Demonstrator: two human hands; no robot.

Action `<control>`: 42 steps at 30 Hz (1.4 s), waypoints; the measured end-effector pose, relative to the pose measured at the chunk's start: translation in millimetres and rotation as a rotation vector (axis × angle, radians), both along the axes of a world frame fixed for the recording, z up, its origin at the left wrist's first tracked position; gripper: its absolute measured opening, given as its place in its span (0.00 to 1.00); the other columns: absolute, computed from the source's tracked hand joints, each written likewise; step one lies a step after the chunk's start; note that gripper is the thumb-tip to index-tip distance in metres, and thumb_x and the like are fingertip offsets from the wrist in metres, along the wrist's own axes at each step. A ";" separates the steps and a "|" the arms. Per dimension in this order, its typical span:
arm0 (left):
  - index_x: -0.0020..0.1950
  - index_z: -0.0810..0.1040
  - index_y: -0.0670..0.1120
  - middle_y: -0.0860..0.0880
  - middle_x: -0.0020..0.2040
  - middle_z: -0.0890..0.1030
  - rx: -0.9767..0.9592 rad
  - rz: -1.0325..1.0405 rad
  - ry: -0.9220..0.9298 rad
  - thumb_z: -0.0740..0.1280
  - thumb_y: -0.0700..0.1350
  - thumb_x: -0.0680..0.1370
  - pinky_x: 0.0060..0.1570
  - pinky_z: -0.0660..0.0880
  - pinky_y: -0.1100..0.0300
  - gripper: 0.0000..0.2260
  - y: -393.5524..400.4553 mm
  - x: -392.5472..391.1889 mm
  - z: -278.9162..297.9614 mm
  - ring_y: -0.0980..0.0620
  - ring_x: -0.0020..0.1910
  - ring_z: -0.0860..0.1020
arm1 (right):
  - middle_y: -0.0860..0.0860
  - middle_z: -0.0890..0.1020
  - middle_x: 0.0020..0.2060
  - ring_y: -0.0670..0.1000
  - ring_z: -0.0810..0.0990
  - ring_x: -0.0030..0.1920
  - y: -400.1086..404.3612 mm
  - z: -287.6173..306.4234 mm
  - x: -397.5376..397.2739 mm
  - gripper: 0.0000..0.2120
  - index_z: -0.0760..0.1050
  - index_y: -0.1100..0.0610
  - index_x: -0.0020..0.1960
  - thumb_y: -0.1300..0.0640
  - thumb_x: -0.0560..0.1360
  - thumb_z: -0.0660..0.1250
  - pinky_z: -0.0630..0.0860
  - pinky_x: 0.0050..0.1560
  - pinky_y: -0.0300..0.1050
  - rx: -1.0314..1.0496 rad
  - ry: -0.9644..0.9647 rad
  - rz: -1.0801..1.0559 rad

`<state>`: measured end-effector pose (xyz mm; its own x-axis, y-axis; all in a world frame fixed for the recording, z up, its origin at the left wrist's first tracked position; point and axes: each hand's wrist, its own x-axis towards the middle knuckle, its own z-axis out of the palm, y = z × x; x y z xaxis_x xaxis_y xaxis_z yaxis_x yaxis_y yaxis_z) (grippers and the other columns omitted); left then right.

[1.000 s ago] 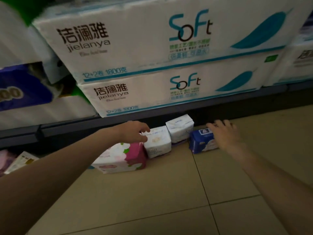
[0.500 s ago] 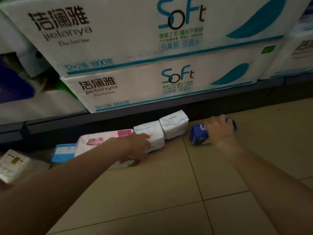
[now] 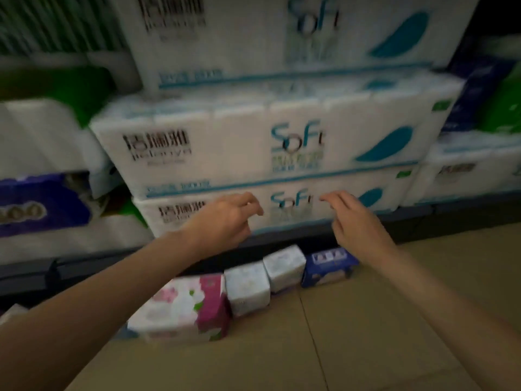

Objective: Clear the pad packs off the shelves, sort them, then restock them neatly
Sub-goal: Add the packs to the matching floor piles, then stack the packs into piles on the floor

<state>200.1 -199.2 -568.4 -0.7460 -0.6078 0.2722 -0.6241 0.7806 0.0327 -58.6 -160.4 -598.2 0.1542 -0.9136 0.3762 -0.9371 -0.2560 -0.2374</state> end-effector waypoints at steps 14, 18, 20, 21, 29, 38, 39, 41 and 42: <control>0.52 0.78 0.42 0.45 0.50 0.76 -0.578 0.111 0.359 0.56 0.44 0.71 0.41 0.69 0.55 0.15 -62.7 17.1 298.2 0.48 0.44 0.73 | 0.59 0.71 0.60 0.62 0.70 0.59 -107.5 348.1 54.8 0.19 0.72 0.59 0.62 0.56 0.72 0.60 0.69 0.59 0.55 -0.630 0.005 0.043; 0.56 0.77 0.45 0.46 0.52 0.78 -0.517 0.363 0.501 0.61 0.44 0.75 0.50 0.67 0.53 0.11 -73.1 23.3 328.1 0.44 0.52 0.76 | 0.60 0.68 0.68 0.61 0.68 0.66 -154.9 392.8 56.2 0.25 0.65 0.59 0.69 0.44 0.78 0.58 0.67 0.63 0.50 -0.106 -0.181 -0.216; 0.57 0.75 0.47 0.47 0.55 0.78 -0.271 0.610 0.485 0.60 0.49 0.78 0.55 0.66 0.52 0.11 -82.1 21.9 343.6 0.44 0.56 0.75 | 0.61 0.65 0.71 0.61 0.66 0.68 -172.5 395.8 55.2 0.35 0.57 0.61 0.74 0.38 0.77 0.56 0.65 0.67 0.50 0.049 -0.198 -0.299; 0.57 0.75 0.47 0.46 0.56 0.78 -0.141 0.707 0.452 0.58 0.53 0.79 0.56 0.66 0.52 0.13 -87.7 20.1 350.1 0.43 0.57 0.74 | 0.61 0.63 0.72 0.61 0.64 0.70 -178.6 394.4 54.7 0.40 0.53 0.61 0.76 0.34 0.75 0.56 0.64 0.69 0.52 0.100 -0.206 -0.317; 0.76 0.54 0.45 0.46 0.73 0.63 0.371 0.483 0.388 0.68 0.62 0.71 0.65 0.63 0.58 0.41 -118.2 -4.8 379.9 0.47 0.70 0.66 | 0.58 0.68 0.68 0.59 0.69 0.66 -158.1 387.9 42.6 0.39 0.59 0.56 0.70 0.40 0.68 0.72 0.68 0.62 0.49 -0.041 -0.374 -0.145; 0.74 0.62 0.44 0.44 0.72 0.66 0.079 0.500 0.381 0.74 0.63 0.62 0.66 0.65 0.56 0.46 -125.8 -15.5 389.4 0.46 0.69 0.67 | 0.53 0.65 0.61 0.55 0.67 0.63 -113.2 387.8 48.7 0.32 0.63 0.51 0.66 0.51 0.68 0.75 0.68 0.62 0.48 -0.465 -0.346 0.054; 0.72 0.64 0.44 0.44 0.70 0.68 0.066 0.504 0.351 0.73 0.64 0.61 0.66 0.66 0.55 0.46 -125.0 -15.0 392.3 0.45 0.68 0.68 | 0.53 0.65 0.61 0.55 0.67 0.63 -111.5 388.7 46.7 0.33 0.62 0.51 0.66 0.51 0.68 0.75 0.68 0.63 0.51 -0.485 -0.306 0.063; 0.66 0.71 0.45 0.44 0.64 0.74 0.008 0.508 0.275 0.72 0.67 0.59 0.62 0.68 0.54 0.42 -119.9 -16.4 397.4 0.45 0.62 0.71 | 0.53 0.66 0.63 0.55 0.66 0.65 -110.8 390.2 39.2 0.35 0.60 0.50 0.69 0.46 0.68 0.74 0.64 0.65 0.53 -0.454 -0.179 0.026; 0.65 0.72 0.46 0.45 0.63 0.74 -0.043 0.524 0.215 0.71 0.68 0.59 0.61 0.68 0.54 0.41 -117.6 -18.8 398.5 0.45 0.61 0.71 | 0.53 0.66 0.64 0.55 0.64 0.66 -110.9 391.1 33.5 0.35 0.59 0.50 0.70 0.43 0.69 0.72 0.61 0.65 0.53 -0.427 -0.115 -0.016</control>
<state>181.3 -316.8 -169.9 -0.2723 -0.8668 0.4178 -0.9113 0.3716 0.1770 -25.0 -271.3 -207.1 0.0763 -0.6743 0.7345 -0.9156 -0.3391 -0.2162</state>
